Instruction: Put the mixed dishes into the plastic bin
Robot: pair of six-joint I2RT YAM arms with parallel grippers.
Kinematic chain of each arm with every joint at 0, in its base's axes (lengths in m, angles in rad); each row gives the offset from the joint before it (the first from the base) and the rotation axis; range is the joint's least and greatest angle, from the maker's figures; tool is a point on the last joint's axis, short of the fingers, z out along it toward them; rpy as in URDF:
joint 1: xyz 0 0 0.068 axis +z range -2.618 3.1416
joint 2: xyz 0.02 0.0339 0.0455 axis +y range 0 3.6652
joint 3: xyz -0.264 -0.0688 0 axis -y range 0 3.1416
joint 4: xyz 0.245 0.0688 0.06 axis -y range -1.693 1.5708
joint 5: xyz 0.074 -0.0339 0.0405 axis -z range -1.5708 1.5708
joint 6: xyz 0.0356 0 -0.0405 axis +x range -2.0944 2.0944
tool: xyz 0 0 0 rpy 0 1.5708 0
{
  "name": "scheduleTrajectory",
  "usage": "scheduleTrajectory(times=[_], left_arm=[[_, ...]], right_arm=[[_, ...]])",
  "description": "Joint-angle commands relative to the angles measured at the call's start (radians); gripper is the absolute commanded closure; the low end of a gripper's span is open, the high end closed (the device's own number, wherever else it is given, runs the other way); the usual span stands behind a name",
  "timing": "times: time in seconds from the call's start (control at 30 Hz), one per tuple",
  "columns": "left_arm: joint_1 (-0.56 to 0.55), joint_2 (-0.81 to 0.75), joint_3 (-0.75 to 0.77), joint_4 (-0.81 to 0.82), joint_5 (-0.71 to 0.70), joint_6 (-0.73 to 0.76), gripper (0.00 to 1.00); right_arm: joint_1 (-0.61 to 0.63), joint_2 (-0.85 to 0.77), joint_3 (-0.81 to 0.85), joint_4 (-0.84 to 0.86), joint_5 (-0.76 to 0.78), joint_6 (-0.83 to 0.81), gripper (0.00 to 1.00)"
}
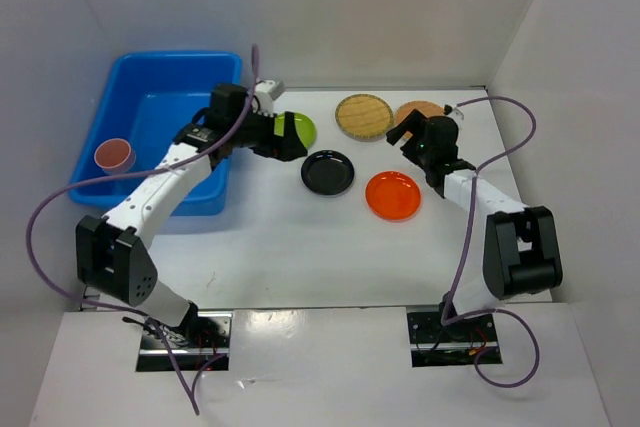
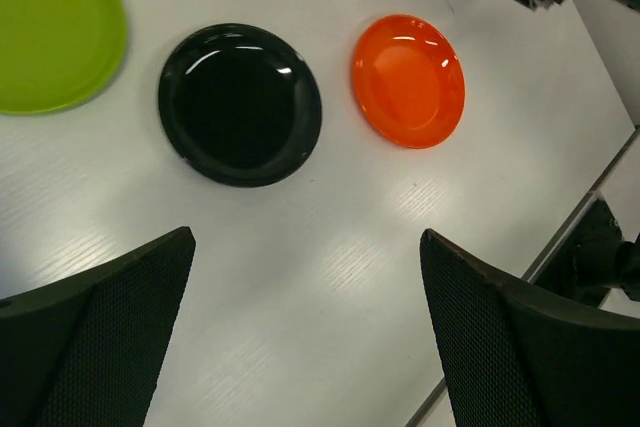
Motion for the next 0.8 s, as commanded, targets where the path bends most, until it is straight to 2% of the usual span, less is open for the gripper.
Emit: scheduleTrajectory(times=[0.0, 0.03, 0.13, 0.2, 0.3, 0.4, 0.47, 0.53, 0.77], left_arm=[[-0.094, 0.054, 0.065, 0.080, -0.075, -0.085, 0.00], [-0.131, 0.080, 0.065, 0.111, -0.096, -0.099, 0.00], [-0.141, 0.112, 0.044, 0.178, -0.112, -0.133, 0.00], [-0.141, 0.112, 0.044, 0.189, -0.139, -0.133, 0.00], [-0.141, 0.122, 0.054, 0.225, -0.140, -0.142, 0.00], [-0.141, 0.132, 0.065, 0.225, -0.140, -0.142, 0.00], [-0.141, 0.151, 0.076, 0.212, -0.127, -0.132, 0.00], [-0.141, 0.160, 0.076, 0.203, -0.127, -0.132, 0.00], [-0.141, 0.224, 0.122, 0.182, -0.127, -0.112, 0.00]], right_arm=[[-0.056, 0.073, 0.007, 0.153, -0.137, 0.099, 0.00], [-0.070, 0.101, 0.017, 0.200, -0.170, 0.115, 0.00], [-0.079, 0.204, 0.018, 0.298, -0.242, 0.173, 0.05], [-0.079, 0.273, 0.028, 0.337, -0.288, 0.198, 0.14], [-0.089, 0.355, 0.039, 0.423, -0.348, 0.251, 0.16], [-0.089, 0.425, 0.059, 0.500, -0.359, 0.275, 0.17], [-0.089, 0.454, 0.094, 0.513, -0.359, 0.288, 0.18], [-0.098, 0.497, 0.114, 0.524, -0.359, 0.298, 0.24], [-0.116, 0.629, 0.206, 0.585, -0.360, 0.360, 0.28]])
